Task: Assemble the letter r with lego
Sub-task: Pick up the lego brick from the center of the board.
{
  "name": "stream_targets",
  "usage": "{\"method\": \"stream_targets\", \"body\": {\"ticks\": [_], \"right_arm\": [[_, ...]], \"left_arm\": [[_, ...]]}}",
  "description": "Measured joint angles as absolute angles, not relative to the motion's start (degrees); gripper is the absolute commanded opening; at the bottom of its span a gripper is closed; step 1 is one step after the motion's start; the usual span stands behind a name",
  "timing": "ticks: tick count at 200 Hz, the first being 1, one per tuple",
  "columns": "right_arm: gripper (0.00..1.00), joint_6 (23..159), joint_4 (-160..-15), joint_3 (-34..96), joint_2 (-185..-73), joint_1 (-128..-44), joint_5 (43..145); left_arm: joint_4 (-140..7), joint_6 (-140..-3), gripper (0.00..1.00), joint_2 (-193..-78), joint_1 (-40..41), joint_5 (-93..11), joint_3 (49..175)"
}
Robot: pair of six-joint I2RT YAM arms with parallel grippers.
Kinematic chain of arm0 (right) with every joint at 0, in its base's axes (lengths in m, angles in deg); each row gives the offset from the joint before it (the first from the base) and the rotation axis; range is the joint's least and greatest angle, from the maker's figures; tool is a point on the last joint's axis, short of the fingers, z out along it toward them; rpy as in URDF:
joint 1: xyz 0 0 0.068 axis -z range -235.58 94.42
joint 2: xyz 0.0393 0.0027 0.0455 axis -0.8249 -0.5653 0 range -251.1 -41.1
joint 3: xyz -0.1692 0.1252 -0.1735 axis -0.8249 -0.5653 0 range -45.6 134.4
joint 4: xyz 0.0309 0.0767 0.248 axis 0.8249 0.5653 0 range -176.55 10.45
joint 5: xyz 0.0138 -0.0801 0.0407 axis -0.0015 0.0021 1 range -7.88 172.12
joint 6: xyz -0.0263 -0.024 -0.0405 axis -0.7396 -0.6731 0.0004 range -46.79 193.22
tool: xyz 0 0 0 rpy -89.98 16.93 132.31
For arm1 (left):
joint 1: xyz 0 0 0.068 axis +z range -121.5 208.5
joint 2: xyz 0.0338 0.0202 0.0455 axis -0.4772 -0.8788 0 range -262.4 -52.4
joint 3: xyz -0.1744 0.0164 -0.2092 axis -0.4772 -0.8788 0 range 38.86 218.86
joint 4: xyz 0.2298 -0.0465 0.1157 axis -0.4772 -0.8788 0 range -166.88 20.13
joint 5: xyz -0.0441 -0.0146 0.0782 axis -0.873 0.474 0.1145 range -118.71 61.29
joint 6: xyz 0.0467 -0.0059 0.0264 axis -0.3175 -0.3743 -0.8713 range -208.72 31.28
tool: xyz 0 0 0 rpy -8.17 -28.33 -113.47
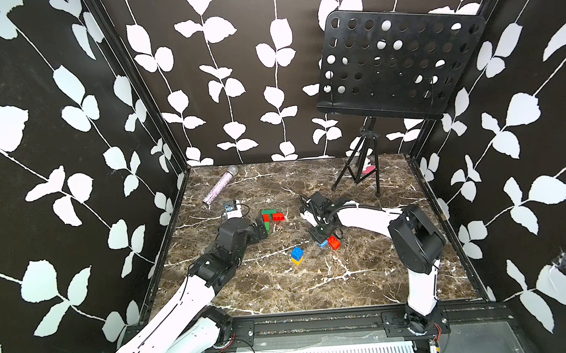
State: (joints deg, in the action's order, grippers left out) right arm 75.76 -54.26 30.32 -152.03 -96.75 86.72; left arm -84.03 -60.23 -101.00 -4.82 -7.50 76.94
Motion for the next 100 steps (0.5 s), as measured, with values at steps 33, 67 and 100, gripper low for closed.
{"method": "stream_targets", "body": {"ticks": [33, 67, 100], "right_arm": [[0.38, 75.76, -54.13, 30.32, -152.08, -97.01, 86.17], [0.33, 75.67, -54.13, 30.34, -152.14, -97.05, 85.73], [0.28, 75.63, -53.80, 30.60, -152.16, -97.16, 85.30]], "left_arm": [[-84.01, -60.23, 0.99, -101.81, -4.78, -8.13, 76.94], [-83.94, -60.23, 0.99, -102.12, -4.78, -8.33, 76.94], [-83.70, -60.23, 0.99, -102.29, -4.78, -8.33, 76.94]]}}
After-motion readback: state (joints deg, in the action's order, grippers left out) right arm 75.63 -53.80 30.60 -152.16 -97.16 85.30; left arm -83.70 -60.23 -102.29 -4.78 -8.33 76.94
